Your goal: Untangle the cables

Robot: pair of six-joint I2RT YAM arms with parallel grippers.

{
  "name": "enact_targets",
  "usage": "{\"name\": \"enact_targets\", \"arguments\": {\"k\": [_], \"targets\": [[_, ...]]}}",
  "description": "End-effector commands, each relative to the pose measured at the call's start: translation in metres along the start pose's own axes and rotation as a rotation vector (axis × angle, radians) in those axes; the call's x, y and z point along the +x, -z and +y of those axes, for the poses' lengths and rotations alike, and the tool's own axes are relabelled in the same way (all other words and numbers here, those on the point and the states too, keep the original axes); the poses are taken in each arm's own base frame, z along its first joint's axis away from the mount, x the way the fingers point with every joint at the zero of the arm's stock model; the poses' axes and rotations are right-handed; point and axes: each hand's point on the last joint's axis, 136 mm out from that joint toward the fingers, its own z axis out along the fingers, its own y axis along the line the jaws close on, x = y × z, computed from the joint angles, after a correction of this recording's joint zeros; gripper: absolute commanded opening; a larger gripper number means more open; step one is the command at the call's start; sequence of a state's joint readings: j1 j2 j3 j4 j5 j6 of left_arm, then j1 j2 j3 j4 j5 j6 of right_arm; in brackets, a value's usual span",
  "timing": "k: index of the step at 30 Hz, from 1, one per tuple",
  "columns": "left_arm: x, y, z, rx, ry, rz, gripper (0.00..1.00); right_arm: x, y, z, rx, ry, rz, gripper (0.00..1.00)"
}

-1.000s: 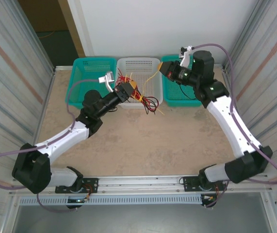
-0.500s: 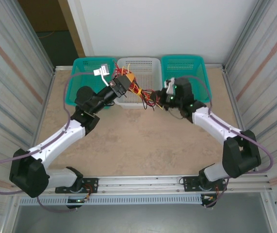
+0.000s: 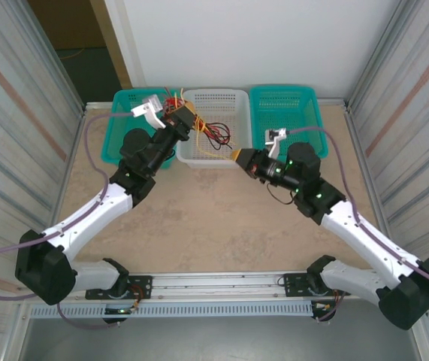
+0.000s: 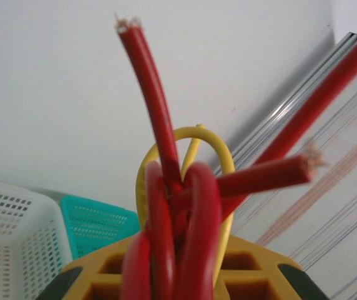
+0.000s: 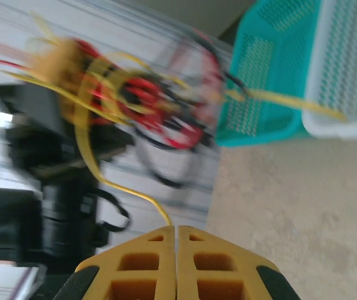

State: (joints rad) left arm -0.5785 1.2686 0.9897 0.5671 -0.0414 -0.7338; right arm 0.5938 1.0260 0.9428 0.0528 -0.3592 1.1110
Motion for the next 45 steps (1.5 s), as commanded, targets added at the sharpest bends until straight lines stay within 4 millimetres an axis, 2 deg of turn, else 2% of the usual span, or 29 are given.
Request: {"name": "enact_targets", "arguments": {"k": [1,5,8,11,14,18,20,23,27,29,31,33,35,37,39,40,43,45], "targets": [[0.020,0.007,0.006,0.022,0.024,0.094,0.00,-0.042,0.024,0.041,-0.017,0.140,-0.108,0.00],[0.032,0.022,-0.016,0.154,0.060,0.182,0.00,-0.082,0.029,0.042,0.026,0.160,-0.160,0.00],[0.045,0.034,-0.037,0.274,0.073,0.274,0.00,-0.108,0.030,0.050,0.032,0.192,-0.199,0.00],[0.057,0.045,-0.059,0.395,0.133,0.378,0.00,-0.129,0.020,0.049,0.074,0.215,-0.199,0.00],[0.056,0.056,-0.091,0.565,0.214,0.452,0.00,-0.145,0.006,0.027,0.132,0.208,-0.193,0.00],[0.040,0.065,-0.122,0.690,0.251,0.456,0.00,-0.164,-0.011,-0.017,0.170,0.125,-0.170,0.00],[0.030,0.066,-0.131,0.706,0.233,0.427,0.00,-0.163,-0.024,-0.039,0.167,0.057,-0.131,0.00],[0.002,0.062,-0.145,0.732,0.201,0.350,0.00,-0.145,-0.042,-0.070,0.165,-0.035,-0.087,0.00],[-0.029,0.050,-0.168,0.821,0.210,0.279,0.00,-0.103,-0.058,-0.108,0.205,-0.113,-0.038,0.00],[-0.039,0.042,-0.173,0.846,0.231,0.243,0.00,-0.081,-0.063,-0.121,0.217,-0.141,-0.013,0.00],[-0.048,0.032,-0.166,0.816,0.234,0.191,0.00,-0.058,-0.066,-0.129,0.227,-0.161,0.017,0.00],[-0.057,0.022,-0.146,0.718,0.211,0.103,0.00,-0.031,-0.067,-0.132,0.231,-0.169,0.060,0.00],[-0.062,0.009,-0.107,0.496,0.168,0.013,0.00,-0.007,-0.066,-0.128,0.226,-0.159,0.097,0.00],[-0.065,0.007,-0.067,0.294,0.054,-0.091,0.00,0.013,-0.061,-0.124,0.225,-0.143,0.116,0.00],[-0.066,0.004,-0.025,0.116,0.005,-0.135,0.00,0.028,-0.052,-0.115,0.211,-0.127,0.123,0.00],[-0.065,0.002,-0.012,0.083,0.001,-0.139,0.00,0.033,-0.048,-0.111,0.206,-0.121,0.123,0.00],[-0.059,-0.001,0.018,0.016,-0.035,-0.136,0.00,0.043,-0.037,-0.085,0.159,-0.086,0.128,0.00],[-0.050,-0.003,0.034,-0.039,-0.070,-0.114,0.00,0.044,-0.030,-0.059,0.125,-0.034,0.133,0.00]]}}
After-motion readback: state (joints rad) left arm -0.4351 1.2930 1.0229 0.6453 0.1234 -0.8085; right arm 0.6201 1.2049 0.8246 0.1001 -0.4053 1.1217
